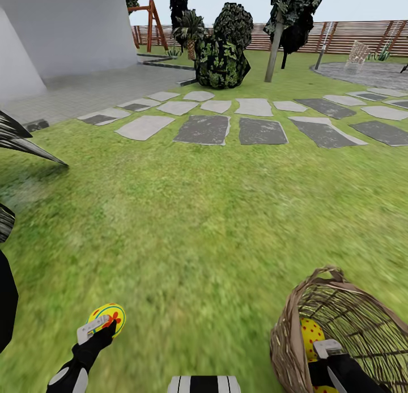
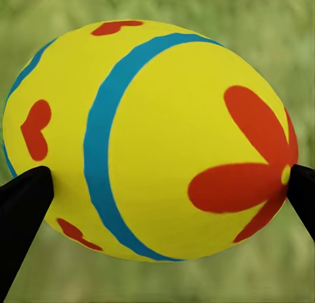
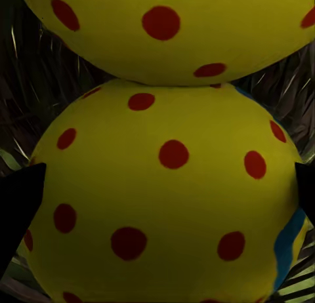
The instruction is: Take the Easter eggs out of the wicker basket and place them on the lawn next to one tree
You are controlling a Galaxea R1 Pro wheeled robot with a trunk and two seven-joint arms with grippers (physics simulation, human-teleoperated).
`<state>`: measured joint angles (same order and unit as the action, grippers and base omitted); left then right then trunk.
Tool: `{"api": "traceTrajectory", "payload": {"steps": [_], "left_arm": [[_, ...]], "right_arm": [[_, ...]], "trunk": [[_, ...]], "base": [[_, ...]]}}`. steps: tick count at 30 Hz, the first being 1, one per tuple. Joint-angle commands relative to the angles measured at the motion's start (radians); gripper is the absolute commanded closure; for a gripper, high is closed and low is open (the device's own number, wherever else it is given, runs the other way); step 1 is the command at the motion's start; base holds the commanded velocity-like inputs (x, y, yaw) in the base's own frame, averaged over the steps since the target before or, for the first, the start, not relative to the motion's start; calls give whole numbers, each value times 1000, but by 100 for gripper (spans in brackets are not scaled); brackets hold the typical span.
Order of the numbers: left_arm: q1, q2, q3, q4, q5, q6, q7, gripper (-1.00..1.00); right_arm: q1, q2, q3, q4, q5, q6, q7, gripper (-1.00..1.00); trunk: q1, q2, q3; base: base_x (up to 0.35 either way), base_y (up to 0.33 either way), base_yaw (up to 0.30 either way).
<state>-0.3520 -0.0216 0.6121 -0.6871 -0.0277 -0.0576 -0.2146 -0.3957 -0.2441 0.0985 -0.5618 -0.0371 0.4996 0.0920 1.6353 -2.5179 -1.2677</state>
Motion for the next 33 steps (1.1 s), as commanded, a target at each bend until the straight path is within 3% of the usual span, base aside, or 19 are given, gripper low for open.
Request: {"api": "traceTrajectory", "payload": {"steps": [1,10,19,20,23,33], "left_arm": [[-1,-1,8,0,-3,-2,-9,100],[-1,-3,8,0,-3,-1,-9,100],[-2,-3,8,7,-4,-1,-9,100],[-1,-3,7,20,-11,-1,-8,100],[-2,-3,8,31,-79,0,-4,100],[-1,-1,10,34,-87,4,-2,100]], "right_arm": [[0,-1,6,-1,-6,5,0,100],[0,-1,6,-1,-6,5,0,100],[0,-1,6,-1,-6,5,0,100],[0,-1,6,-1,-6,5,0,100],[0,-1,6,-1,-6,5,0,100],[0,0,10,3,-6,5,-1,100]], "trunk": [[0,0,-1],[0,0,-1],[-4,2,34],[-5,2,38],[-6,3,49],[-11,5,88]], "base": [[0,0,0],[0,0,0],[0,0,0],[0,0,0],[0,0,0],[-92,-31,0]]}}
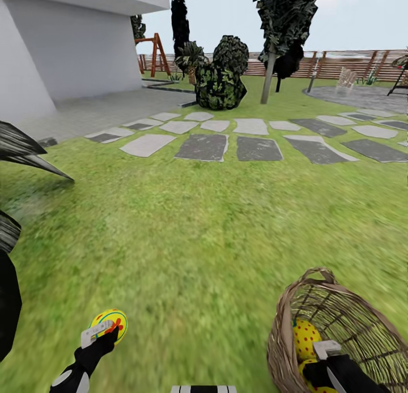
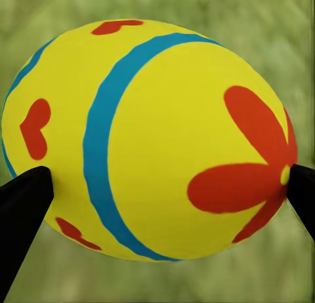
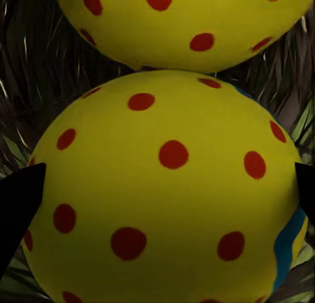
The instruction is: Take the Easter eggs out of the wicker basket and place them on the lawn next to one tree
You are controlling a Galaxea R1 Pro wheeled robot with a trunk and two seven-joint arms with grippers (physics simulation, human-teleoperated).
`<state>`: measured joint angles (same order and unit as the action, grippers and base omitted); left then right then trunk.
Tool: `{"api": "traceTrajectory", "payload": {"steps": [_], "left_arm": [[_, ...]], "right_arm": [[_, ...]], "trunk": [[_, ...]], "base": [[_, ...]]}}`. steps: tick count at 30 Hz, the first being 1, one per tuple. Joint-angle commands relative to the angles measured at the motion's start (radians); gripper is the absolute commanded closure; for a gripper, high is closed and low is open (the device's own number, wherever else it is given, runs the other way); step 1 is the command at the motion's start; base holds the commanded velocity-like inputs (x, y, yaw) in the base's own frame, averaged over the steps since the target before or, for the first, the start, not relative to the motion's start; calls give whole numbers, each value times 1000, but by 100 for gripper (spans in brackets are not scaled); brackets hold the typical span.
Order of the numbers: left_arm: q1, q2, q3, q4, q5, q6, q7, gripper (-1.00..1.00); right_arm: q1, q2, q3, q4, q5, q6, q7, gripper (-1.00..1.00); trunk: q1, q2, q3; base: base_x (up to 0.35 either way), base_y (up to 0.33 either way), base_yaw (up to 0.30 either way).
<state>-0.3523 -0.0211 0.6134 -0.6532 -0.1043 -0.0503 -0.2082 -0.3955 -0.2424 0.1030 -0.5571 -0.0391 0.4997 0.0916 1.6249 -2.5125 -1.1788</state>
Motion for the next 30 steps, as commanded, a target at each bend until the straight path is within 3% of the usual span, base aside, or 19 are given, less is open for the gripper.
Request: {"api": "traceTrajectory", "payload": {"steps": [1,22,30], "left_arm": [[-1,-2,8,0,-11,-3,-8,100],[-1,-2,8,0,-10,-5,-14,100],[-1,-20,9,1,-10,-5,-16,100]], "right_arm": [[0,-1,6,-1,-4,5,0,100],[0,-1,3,0,-4,5,0,100],[0,12,5,-1,-4,5,0,100]], "trunk": [[-1,0,3],[-10,5,84],[-14,7,115]], "base": [[-2,-1,0],[0,0,0],[0,0,0]]}}
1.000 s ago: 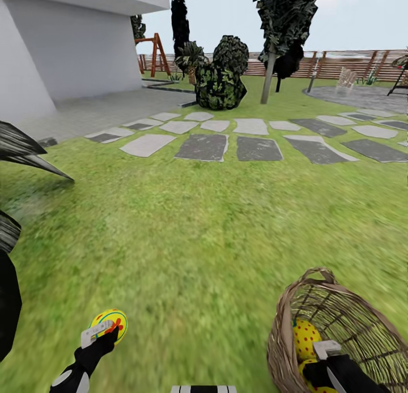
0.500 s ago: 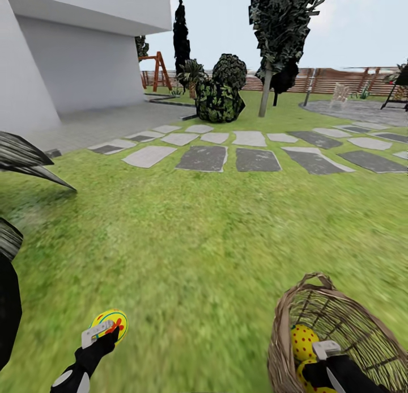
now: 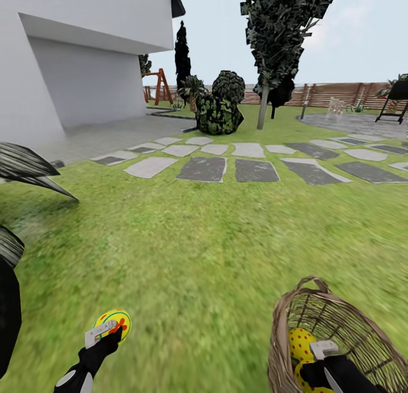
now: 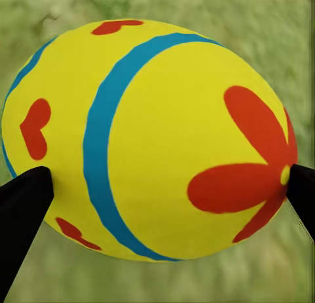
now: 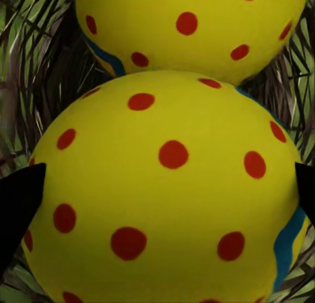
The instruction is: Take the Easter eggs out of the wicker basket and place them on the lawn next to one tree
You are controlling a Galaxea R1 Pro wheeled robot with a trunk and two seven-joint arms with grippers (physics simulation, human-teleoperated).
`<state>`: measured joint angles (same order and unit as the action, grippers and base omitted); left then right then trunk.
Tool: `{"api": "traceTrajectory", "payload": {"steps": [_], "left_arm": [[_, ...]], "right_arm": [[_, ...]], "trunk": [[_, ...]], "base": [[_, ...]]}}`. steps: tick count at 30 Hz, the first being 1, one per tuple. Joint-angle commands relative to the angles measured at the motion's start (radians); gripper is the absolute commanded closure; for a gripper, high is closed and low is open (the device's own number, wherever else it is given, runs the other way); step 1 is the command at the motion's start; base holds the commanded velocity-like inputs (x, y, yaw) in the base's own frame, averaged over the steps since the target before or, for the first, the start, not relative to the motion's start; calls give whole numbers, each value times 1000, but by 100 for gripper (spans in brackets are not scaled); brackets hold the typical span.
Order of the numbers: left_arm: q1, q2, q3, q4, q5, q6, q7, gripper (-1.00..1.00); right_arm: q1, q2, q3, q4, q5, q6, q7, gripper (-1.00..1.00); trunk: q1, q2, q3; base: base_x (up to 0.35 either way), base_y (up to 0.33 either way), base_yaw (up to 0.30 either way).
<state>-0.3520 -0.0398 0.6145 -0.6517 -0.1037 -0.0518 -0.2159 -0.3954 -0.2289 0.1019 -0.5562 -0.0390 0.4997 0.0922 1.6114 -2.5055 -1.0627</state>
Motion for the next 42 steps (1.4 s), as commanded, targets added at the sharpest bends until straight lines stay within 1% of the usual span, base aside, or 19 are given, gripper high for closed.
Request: {"api": "traceTrajectory", "payload": {"steps": [1,6,8,10,12,25,33,35,36,37,38,39,40,41,42], "left_arm": [[-1,-2,8,0,-11,-3,-8,100],[-1,-2,7,0,-11,-2,-8,100],[-1,-2,7,1,-13,-2,-8,100],[-1,-2,5,26,-13,-2,-6,100],[-1,-7,5,30,-13,-3,-5,100],[-1,-8,5,30,-13,-3,-5,100],[-1,-8,5,30,-13,-3,-6,100],[-2,-8,4,29,-14,16,-9,100],[-2,-6,3,20,-14,79,-9,100],[-2,-4,3,1,-13,181,-9,100],[-2,-5,1,-23,-14,306,-9,100],[-2,-3,-34,-63,-14,468,-10,100],[-2,0,-75,-111,-13,565,-7,100],[-2,3,-98,-146,-14,615,-3,100],[-2,3,-109,-154,-15,629,-1,100]], "right_arm": [[0,-1,6,-1,-4,5,0,100],[0,2,8,-1,-3,5,0,100],[0,14,7,0,-2,5,-1,100],[0,18,7,1,-2,5,-2,100],[0,19,7,1,-2,5,-2,100],[0,18,6,-1,-4,5,-1,100],[0,22,7,-1,-4,5,-1,100],[0,22,7,-1,-4,5,-2,100],[0,22,7,-1,-4,5,-1,100],[0,22,7,-1,-4,5,-2,100],[0,22,7,-1,-4,5,-2,100],[0,21,6,-2,-4,5,-2,100],[0,21,5,-3,-4,5,-2,100],[0,20,4,-4,-4,5,-2,100],[0,18,3,-5,-4,5,-2,100]], "trunk": [[-1,0,3],[-3,1,22],[-4,2,30],[-5,2,38],[-6,2,46],[-11,6,96],[-42,62,121],[-50,76,127],[-54,83,130],[-57,90,133],[-61,97,137],[-65,104,140],[-69,111,143],[-73,118,146],[-77,125,149]], "base": [[0,0,0],[0,0,0],[0,0,0],[0,0,0],[0,0,0],[0,0,0],[0,0,0],[0,0,0],[0,0,0],[0,0,0],[0,0,0],[0,0,0],[0,0,0],[0,0,0],[0,0,0]]}}
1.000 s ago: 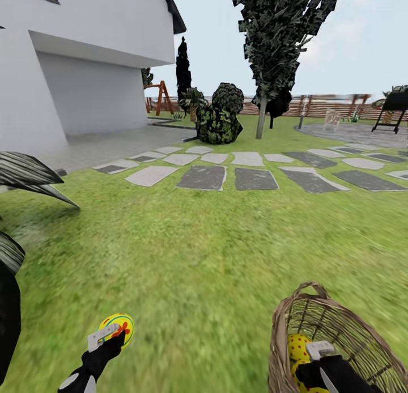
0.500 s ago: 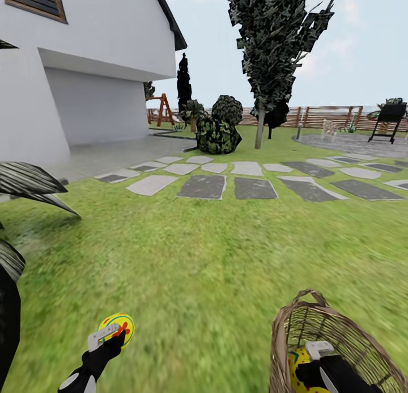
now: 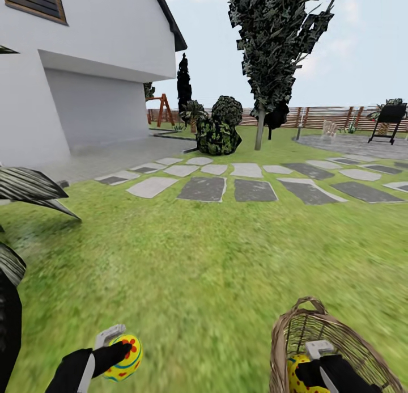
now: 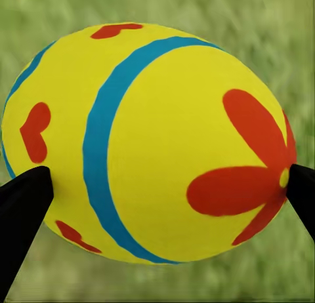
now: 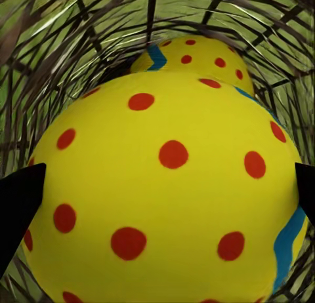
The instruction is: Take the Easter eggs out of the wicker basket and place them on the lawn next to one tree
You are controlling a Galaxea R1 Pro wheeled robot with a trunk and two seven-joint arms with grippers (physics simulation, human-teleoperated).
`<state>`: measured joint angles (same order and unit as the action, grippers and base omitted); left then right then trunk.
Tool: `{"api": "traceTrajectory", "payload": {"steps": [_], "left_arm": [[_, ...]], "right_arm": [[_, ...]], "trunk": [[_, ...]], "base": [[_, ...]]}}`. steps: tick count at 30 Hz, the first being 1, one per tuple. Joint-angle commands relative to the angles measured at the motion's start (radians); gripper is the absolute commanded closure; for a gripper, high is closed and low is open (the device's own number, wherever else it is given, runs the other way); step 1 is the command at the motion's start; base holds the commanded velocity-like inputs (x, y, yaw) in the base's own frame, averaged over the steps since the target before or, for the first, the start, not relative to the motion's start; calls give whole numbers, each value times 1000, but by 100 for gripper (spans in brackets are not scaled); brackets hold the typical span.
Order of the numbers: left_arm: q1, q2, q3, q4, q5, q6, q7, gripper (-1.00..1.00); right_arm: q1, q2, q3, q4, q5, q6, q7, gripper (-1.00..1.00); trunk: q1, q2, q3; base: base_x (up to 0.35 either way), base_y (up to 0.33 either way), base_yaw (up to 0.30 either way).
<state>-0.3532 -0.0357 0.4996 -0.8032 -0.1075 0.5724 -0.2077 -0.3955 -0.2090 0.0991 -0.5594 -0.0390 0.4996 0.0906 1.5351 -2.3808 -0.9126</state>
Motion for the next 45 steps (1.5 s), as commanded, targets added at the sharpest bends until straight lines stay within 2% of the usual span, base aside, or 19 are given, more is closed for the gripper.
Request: {"api": "traceTrajectory", "payload": {"steps": [1,4,7,8,9,10,12,13,14,15,16,17,18,19,21,34,35,38,45], "left_arm": [[-1,-4,0,-3,-13,10,-6,100],[-1,-7,-1,3,-49,15,17,100],[-1,1,-1,54,-55,49,13,100],[-2,2,-1,73,-53,81,-9,100],[-2,4,-2,76,-54,143,-77,100],[-2,13,-25,74,-66,182,-155,100],[-2,71,-94,81,-91,207,-255,100],[-3,85,-113,83,-114,215,-272,100],[-3,91,-116,79,-174,232,-219,100],[-3,86,-115,77,-227,246,-95,100],[-3,67,-116,78,-241,249,48,100],[-3,38,-115,78,-229,248,157,100],[-3,21,-117,82,-186,249,209,100],[-3,16,-118,83,-144,250,222,100],[-3,14,-119,84,-120,250,227,100],[-3,8,-124,87,-113,247,226,100],[-3,8,-124,87,-113,247,215,100],[-3,13,-124,87,-115,249,121,100],[-3,9,-123,114,-115,248,106,100]], "right_arm": [[0,-2,5,-2,-5,5,0,100],[0,0,6,-2,-4,5,0,100],[0,1,8,-2,-4,5,0,100],[0,2,9,-2,-4,5,0,100],[0,1,8,-2,-4,5,0,100],[0,1,7,-2,-4,5,0,100],[0,2,8,-2,-4,5,0,100],[0,2,9,-1,-4,5,0,100],[0,3,10,0,-4,5,0,100],[0,4,10,2,-4,5,0,100],[0,8,10,2,-4,5,0,100],[0,11,10,2,-4,5,0,100],[0,12,10,3,-4,5,0,100],[0,13,9,3,-4,5,0,100],[0,13,7,3,-4,5,0,100],[0,13,7,3,-4,5,0,100],[0,13,7,2,-4,5,0,100],[0,11,6,0,-4,5,0,100],[0,11,6,-2,-4,5,0,100]], "trunk": [[-4,7,2],[-16,28,12],[-27,49,21],[-31,56,24],[-35,63,27],[-39,70,30],[-46,84,37],[-50,91,40],[-54,98,43],[-58,105,46],[-62,112,49],[-65,119,52],[-69,126,55],[-73,133,59],[-81,147,65],[-131,238,106],[-134,245,109],[-146,266,118],[-173,315,140]], "base": [[0,0,0],[0,0,0],[0,0,0],[0,0,0],[0,0,0],[0,0,0],[0,0,0],[0,0,0],[0,0,0],[0,0,0],[0,0,0],[0,0,0],[0,0,0],[0,0,0],[0,0,0],[0,0,0],[0,0,0],[0,0,0],[0,0,0]]}}
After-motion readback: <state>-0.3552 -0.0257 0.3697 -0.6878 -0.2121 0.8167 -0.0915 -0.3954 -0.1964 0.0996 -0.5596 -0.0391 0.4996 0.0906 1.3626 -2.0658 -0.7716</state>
